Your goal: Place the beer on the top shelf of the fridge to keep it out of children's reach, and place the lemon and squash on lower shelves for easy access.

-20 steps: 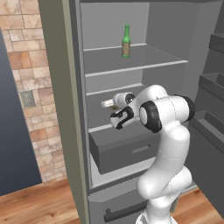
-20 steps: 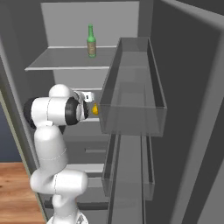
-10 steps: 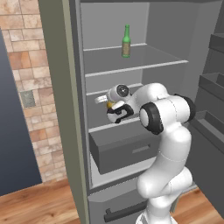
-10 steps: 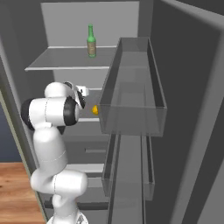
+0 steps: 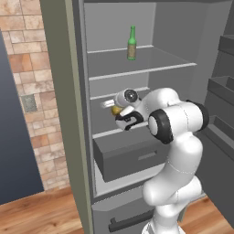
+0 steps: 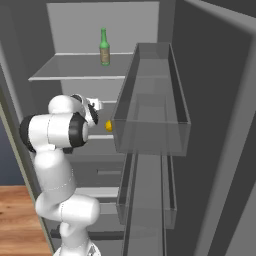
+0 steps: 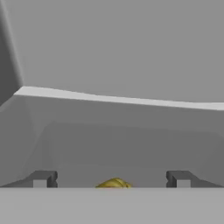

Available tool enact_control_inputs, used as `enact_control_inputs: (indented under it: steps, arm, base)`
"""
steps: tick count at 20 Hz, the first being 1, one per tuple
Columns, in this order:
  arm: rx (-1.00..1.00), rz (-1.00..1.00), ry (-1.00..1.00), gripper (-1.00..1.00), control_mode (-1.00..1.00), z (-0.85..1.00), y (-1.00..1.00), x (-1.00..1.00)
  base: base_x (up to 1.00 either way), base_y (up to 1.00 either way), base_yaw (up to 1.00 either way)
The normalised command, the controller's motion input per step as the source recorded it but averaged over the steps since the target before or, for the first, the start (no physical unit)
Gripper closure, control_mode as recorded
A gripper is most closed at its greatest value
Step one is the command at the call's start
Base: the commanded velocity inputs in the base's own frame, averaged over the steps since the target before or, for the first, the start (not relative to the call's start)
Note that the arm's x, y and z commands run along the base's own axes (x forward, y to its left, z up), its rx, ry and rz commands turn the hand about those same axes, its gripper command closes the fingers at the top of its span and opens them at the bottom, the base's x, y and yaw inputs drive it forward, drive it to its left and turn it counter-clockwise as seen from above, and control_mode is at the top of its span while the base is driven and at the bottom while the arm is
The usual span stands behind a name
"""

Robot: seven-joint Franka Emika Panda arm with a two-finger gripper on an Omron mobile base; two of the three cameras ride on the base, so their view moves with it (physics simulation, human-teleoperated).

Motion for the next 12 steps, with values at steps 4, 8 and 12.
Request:
enact_control_inputs:
  steps: [4, 8, 12]
  arm:
    - [0.00, 0.00, -0.24, -1.00, -1.00, 0.08, -0.01, -0.33]
    - [0.00, 0.00, -0.31, -1.00, -1.00, 0.18, 0.00, -0.34]
    - [0.00, 0.00, -0.20, -1.00, -1.00, 0.30, 0.00, -0.49]
  base:
    - [0.00, 0.00, 0.00]
    - [0.00, 0.00, 0.00]
    - [0.00, 0.00, 0.00]
